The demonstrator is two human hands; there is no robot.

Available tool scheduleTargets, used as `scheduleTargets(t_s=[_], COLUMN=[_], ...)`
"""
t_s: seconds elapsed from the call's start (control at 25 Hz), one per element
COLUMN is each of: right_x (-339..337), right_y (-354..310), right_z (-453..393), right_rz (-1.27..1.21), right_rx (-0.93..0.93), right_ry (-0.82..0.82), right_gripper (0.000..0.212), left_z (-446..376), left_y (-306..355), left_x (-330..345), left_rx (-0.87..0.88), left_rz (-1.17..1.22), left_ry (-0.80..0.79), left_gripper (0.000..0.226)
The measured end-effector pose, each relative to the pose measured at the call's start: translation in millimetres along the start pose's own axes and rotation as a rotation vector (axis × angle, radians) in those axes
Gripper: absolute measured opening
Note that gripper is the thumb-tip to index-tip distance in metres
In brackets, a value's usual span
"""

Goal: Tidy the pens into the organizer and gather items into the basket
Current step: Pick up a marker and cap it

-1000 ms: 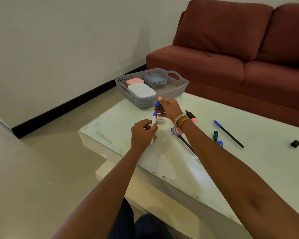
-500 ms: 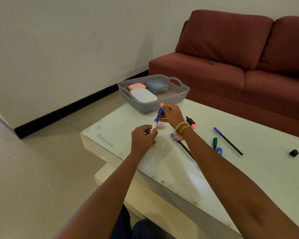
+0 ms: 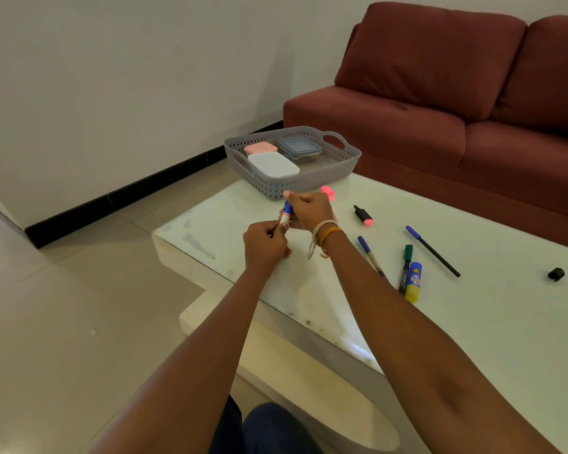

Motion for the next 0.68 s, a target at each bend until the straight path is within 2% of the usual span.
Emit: scheduleTargets(t_s=[0.12, 0.28, 0.4, 0.52, 0.68], right_x=[0.4, -28.5, -47.9, -84.1, -118.0], right_y=[-6.9, -0.9, 4.5, 3.3, 19.2], right_z=[-5.7, 2.9, 25.8, 31.8, 39.9], right_rz=[0.212, 0.54, 0.711, 0.694, 0.558], right_rx=[-0.017, -0.086, -0.138, -0.16, -0.092], right_ry=[0.048, 0.128, 0.13, 0.174, 0.163], right_gripper=[0.033, 0.043, 0.049, 0.046, 0.027], left_z=[1.8, 10.3, 24.0, 40.0, 61.4], left_y=[0.4, 6.3, 8.9, 16.4, 20.7], left_x=[3.6, 15.9, 18.6, 20.4, 22.8], left_rx=[-0.031, 0.118, 0.166, 0.186, 0.194], left_rz=[0.005, -0.241, -0.298, -0.274, -0.312], left_ry=[-0.036, -0.16, -0.175, -0.101, -0.013], left_gripper=[0.023, 0.029, 0.036, 0.033, 0.029])
Point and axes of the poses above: each hand's wrist, its own z-axis away from the middle knuckle, its own x-axis out of the palm, y = z × x, the point moved 7 cm from there along -z, towards the middle knuckle, and after that the axes turned 6 degrees about y, right-handed, at the moved point
